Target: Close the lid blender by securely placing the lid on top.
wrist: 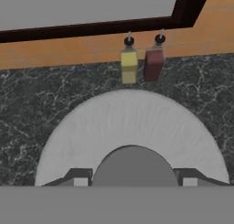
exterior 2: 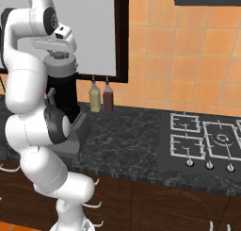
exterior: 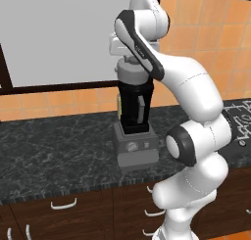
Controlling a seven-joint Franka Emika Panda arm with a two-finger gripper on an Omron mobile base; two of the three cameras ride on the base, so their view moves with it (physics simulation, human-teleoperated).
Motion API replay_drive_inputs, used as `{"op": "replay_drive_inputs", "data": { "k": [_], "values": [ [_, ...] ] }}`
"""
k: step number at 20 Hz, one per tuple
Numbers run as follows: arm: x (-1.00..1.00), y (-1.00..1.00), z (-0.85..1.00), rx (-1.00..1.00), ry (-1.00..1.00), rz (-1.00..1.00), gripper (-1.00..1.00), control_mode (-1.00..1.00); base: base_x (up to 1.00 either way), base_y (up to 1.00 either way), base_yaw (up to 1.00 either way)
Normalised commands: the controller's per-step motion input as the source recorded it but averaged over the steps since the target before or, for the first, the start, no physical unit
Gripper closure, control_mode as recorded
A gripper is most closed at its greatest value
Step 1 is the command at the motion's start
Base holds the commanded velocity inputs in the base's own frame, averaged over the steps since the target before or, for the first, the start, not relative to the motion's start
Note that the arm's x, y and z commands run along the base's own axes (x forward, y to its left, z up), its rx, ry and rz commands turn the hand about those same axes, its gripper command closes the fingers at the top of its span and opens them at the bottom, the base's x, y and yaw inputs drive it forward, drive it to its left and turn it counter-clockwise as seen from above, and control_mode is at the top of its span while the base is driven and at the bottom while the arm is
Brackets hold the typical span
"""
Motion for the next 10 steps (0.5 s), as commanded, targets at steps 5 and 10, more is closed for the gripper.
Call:
{"op": "replay_drive_inputs", "data": {
  "k": [5,10],
  "values": [
    [0.00,0.00,0.03,0.00,0.00,0.00,1.00,-1.00,0.00,0.00,0.00],
    [0.01,-0.01,0.00,0.00,0.00,0.00,1.00,-1.00,0.00,0.00,0.00]
  ]
}}
